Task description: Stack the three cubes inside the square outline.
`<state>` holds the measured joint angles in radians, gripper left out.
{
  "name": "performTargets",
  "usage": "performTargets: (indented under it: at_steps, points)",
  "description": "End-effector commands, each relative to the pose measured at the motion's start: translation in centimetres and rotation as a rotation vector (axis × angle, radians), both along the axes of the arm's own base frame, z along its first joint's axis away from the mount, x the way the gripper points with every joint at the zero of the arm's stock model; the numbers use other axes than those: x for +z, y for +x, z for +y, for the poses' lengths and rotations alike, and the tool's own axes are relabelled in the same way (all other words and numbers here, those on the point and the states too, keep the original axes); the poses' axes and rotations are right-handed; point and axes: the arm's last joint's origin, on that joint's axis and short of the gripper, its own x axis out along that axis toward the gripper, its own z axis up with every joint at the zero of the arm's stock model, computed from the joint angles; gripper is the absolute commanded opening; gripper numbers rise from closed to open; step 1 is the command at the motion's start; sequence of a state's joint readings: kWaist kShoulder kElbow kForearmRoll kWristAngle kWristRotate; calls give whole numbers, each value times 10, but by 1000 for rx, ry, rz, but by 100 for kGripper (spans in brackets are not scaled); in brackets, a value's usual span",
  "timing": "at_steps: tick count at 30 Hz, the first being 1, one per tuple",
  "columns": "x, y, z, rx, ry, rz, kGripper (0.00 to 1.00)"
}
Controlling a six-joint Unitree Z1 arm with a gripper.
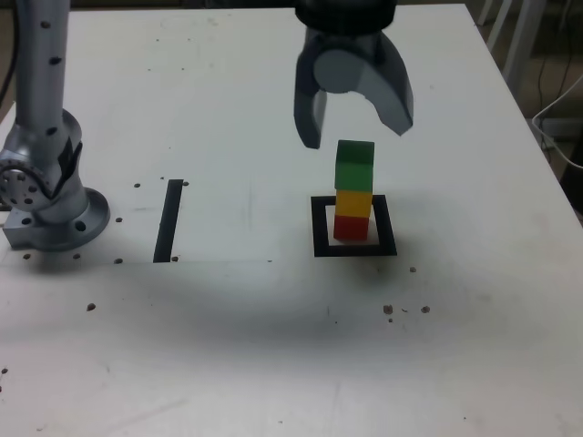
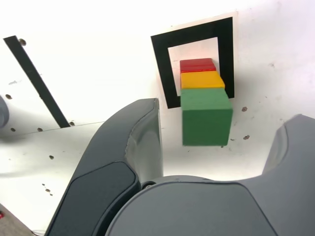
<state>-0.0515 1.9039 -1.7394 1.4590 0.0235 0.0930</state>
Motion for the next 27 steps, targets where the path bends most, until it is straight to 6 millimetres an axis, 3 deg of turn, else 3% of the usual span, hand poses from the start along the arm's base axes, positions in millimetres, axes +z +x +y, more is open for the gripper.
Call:
performTargets:
  at_steps: [1, 12, 27]
  points:
    - [4, -6, 1, 4, 2, -7, 99]
    - [5, -38, 4, 17, 6, 2, 99]
    - [-25, -119, 19, 86, -6, 22, 100]
